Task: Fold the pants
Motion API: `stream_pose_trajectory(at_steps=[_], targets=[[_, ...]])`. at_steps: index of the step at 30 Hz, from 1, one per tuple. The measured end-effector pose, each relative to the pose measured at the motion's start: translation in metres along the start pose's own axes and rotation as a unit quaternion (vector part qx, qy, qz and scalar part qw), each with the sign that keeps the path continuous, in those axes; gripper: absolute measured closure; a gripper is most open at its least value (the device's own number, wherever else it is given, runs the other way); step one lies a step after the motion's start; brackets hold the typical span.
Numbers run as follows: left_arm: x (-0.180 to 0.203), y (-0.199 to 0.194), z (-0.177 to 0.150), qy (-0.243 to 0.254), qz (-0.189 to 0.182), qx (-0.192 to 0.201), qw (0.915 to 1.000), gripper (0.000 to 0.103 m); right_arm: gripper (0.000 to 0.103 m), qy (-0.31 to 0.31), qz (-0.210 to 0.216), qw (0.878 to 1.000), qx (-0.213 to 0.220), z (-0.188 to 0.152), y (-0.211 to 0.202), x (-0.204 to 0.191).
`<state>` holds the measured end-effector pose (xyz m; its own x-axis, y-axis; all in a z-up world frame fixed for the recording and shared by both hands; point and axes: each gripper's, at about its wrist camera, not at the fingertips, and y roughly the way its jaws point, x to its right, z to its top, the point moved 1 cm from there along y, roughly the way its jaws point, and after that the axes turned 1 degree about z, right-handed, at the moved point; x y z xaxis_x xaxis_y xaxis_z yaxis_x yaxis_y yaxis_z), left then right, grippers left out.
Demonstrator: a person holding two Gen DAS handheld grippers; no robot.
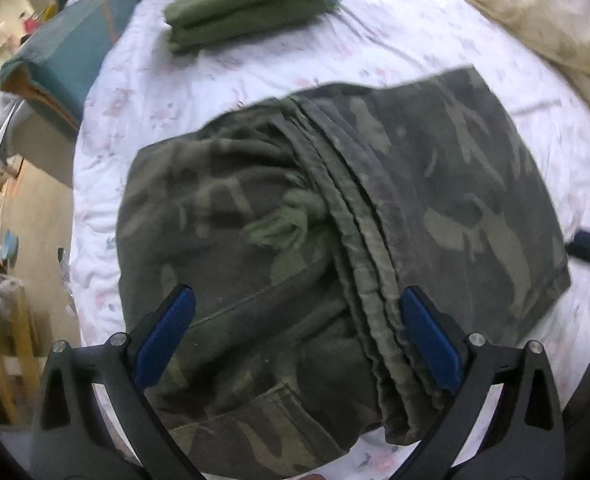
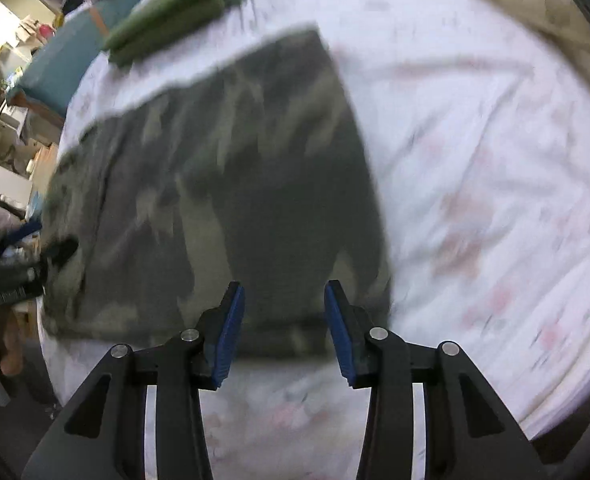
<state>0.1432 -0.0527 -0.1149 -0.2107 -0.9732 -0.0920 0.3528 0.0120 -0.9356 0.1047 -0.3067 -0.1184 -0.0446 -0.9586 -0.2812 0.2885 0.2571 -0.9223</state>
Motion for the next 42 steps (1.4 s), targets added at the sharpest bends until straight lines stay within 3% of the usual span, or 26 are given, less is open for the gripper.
stream_pose_trajectory(at_steps=[3, 5, 7, 9, 12, 13, 16, 21, 24, 26, 28, 29, 30, 31, 36, 38, 42], targets=[[-0.006, -0.013, 0.005, -0.021, -0.01, 0.032, 0.9992, 0.002, 0.059, 0.031, 0.017, 0.999, 0.036, 0.046, -0.011, 0.01], [-0.005, -0.01, 0.007, -0.017, -0.013, 0.03, 0.9993, 0.002, 0.065, 0.037, 0.03, 0.998, 0.047, 0.075, -0.003, 0.013], [-0.002, 0.003, 0.008, -0.005, 0.001, 0.005, 1.0, 0.002, 0.095, 0.026, 0.043, 0.998, 0.037, 0.1, 0.015, 0.009], [-0.001, 0.015, 0.006, -0.011, -0.005, -0.026, 0.9996, 0.002, 0.095, -0.006, 0.031, 0.999, 0.006, 0.121, 0.047, -0.001], [-0.004, 0.028, 0.006, -0.026, -0.02, -0.05, 0.9982, 0.001, 0.103, -0.061, -0.058, 0.996, -0.02, 0.142, 0.103, -0.009], [-0.004, 0.03, 0.006, -0.025, -0.022, -0.054, 0.9979, 0.001, 0.103, -0.056, -0.069, 0.996, -0.016, 0.151, 0.116, -0.005], [-0.003, 0.029, 0.005, -0.014, -0.024, -0.055, 0.9981, 0.001, 0.103, -0.01, -0.057, 0.998, 0.024, 0.169, 0.123, 0.004], [-0.007, 0.031, 0.006, -0.019, -0.03, -0.058, 0.9977, 0.001, 0.103, 0.01, -0.098, 0.993, 0.065, 0.195, 0.122, 0.01], [-0.008, 0.028, 0.009, -0.022, -0.032, -0.056, 0.9976, 0.002, 0.103, 0.015, -0.064, 0.996, 0.068, 0.196, 0.106, 0.016], [-0.007, 0.021, 0.011, -0.025, -0.036, -0.048, 0.9979, 0.002, 0.1, 0.021, -0.026, 0.997, 0.076, 0.189, 0.082, 0.021], [-0.006, 0.012, 0.014, -0.03, -0.033, -0.036, 0.9984, 0.002, 0.088, 0.049, 0.022, 0.997, 0.055, 0.169, 0.059, 0.034], [-0.007, 0.007, 0.016, -0.036, -0.033, -0.028, 0.9984, 0.002, 0.073, 0.058, 0.033, 0.997, 0.047, 0.16, 0.054, 0.037], [-0.008, 0.0, 0.018, -0.044, -0.037, -0.018, 0.9982, 0.002, 0.039, 0.07, 0.04, 0.996, 0.038, 0.145, 0.045, 0.042], [-0.009, -0.005, 0.02, -0.049, -0.041, -0.011, 0.9979, 0.002, 0.03, 0.084, 0.043, 0.995, 0.036, 0.13, 0.038, 0.047], [-0.022, -0.023, 0.024, -0.07, -0.048, 0.019, 0.9962, 0.002, 0.032, 0.153, 0.029, 0.988, -0.005, 0.079, 0.04, 0.064], [-0.029, -0.025, 0.023, -0.082, -0.051, 0.023, 0.9951, 0.002, 0.033, 0.186, 0.043, 0.981, -0.016, 0.061, 0.044, 0.069], [-0.04, -0.022, 0.018, -0.098, -0.052, 0.014, 0.9937, 0.002, 0.037, 0.155, 0.001, 0.986, -0.064, 0.041, 0.07, 0.06]])
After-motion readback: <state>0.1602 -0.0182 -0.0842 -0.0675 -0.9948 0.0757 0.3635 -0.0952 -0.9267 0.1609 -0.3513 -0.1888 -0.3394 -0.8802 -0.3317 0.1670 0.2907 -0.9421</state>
